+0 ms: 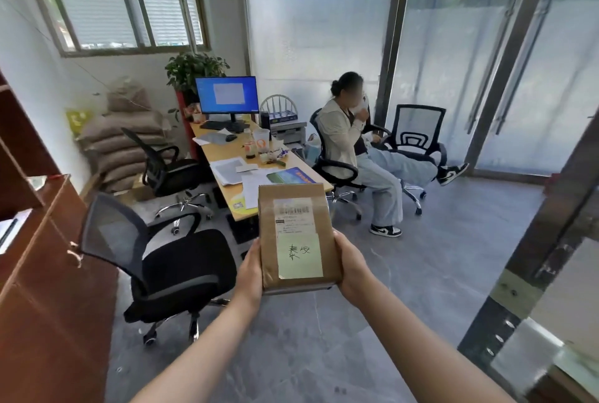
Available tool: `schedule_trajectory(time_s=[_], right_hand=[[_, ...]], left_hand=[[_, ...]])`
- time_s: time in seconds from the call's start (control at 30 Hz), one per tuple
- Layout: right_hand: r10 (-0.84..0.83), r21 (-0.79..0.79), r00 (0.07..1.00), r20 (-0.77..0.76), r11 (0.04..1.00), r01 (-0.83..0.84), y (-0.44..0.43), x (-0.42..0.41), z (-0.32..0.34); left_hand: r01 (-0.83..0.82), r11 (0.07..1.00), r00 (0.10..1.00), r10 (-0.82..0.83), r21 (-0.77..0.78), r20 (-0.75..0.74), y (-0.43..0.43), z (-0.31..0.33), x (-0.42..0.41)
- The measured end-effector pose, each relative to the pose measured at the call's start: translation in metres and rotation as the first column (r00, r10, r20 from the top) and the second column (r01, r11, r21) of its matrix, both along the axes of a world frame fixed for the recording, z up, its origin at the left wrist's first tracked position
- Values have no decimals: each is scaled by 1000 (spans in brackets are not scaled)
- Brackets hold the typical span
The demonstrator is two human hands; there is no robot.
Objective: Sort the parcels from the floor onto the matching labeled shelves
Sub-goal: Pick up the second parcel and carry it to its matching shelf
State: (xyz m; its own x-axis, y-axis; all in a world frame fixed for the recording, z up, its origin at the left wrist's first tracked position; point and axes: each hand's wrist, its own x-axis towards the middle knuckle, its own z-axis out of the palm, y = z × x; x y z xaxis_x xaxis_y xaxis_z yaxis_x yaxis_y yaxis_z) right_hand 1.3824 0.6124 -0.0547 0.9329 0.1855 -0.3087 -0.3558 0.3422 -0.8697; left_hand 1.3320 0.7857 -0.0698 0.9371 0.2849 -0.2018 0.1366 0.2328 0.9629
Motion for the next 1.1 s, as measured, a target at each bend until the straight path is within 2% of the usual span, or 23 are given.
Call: schedule_trajectory(time_s=[0.2,0.37,0.5,0.77,0.93,1.1], right_hand=[[-130,12,990,61,991,130,3,16,12],[-247,1,965,90,969,248,-6,15,19],[-340,4,932,124,940,342,-23,5,37],[-561,-52,802,205,812,582,-83,-39,82],[-634,-98,701,325,715,692,-110,-71,122],[-709,-88,593,383,611,787,-120,-99,155]], left_hand=[[144,988,987,-147,48,66,9,12,39],[309,951,942,-309,16,129,0,21,61],[367,930,911,-367,35,189,-18,35,80],[548,836,790,-532,40,306,-95,80,93],[639,769,706,-597,22,381,-133,106,83],[717,696,623,-654,21,429,-162,136,73]])
